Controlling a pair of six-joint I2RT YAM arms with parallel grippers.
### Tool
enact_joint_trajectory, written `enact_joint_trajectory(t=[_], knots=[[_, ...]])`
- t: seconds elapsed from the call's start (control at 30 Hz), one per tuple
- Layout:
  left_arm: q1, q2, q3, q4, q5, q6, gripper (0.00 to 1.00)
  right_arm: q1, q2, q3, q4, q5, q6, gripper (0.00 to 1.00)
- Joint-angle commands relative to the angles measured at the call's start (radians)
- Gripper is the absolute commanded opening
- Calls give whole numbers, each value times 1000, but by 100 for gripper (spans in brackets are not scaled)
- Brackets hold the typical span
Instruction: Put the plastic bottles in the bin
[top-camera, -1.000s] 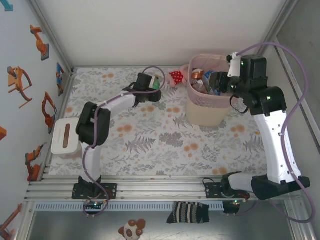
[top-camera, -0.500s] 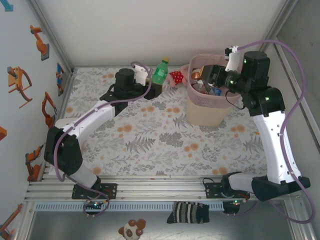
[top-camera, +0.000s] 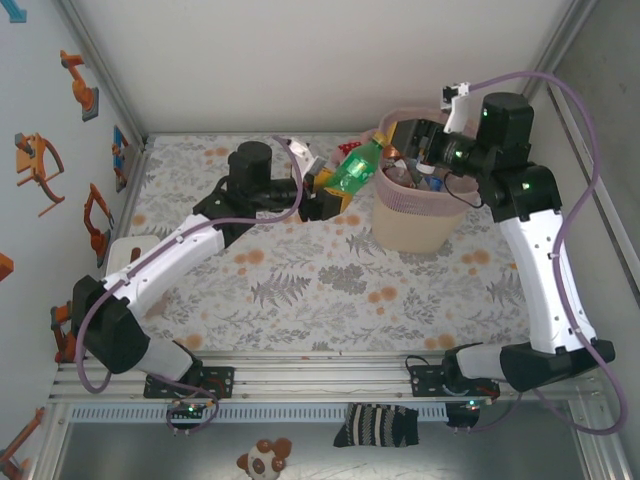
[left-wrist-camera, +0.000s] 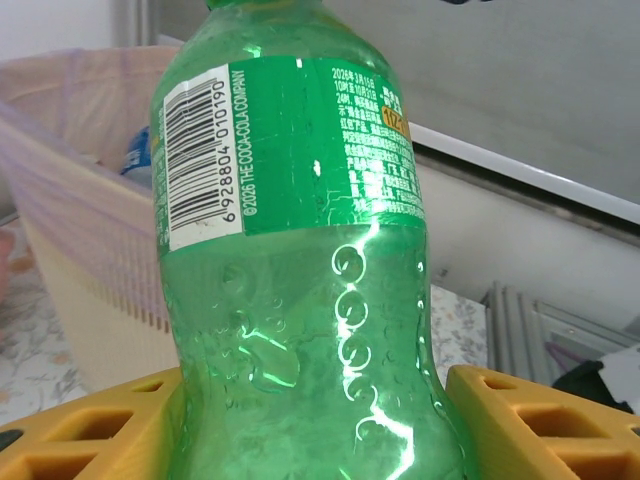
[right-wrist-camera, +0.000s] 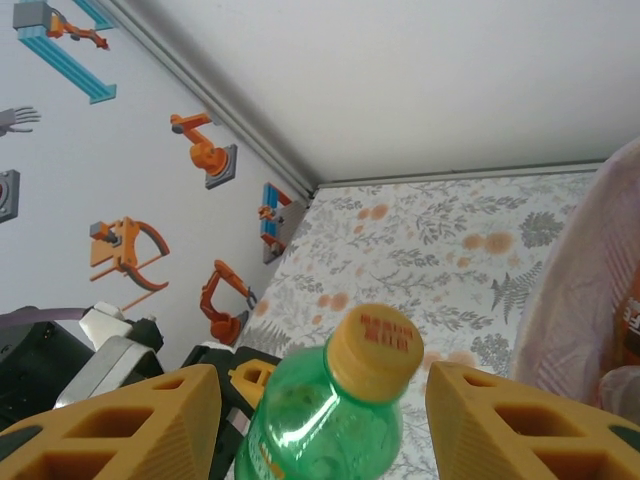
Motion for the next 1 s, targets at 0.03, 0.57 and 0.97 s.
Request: enact_joint_trajectory(t=[0.03,0.57,0.97], knots=[[-14,-44,5,64,56,5,55,6,18,24,19,-34,30,56],[-45,-37,8,139,59,-18,54,6,30,9,80,-68,114,41],[-55,-22,21,146,49,-23,54,6,35,3,78,-68,114,41]])
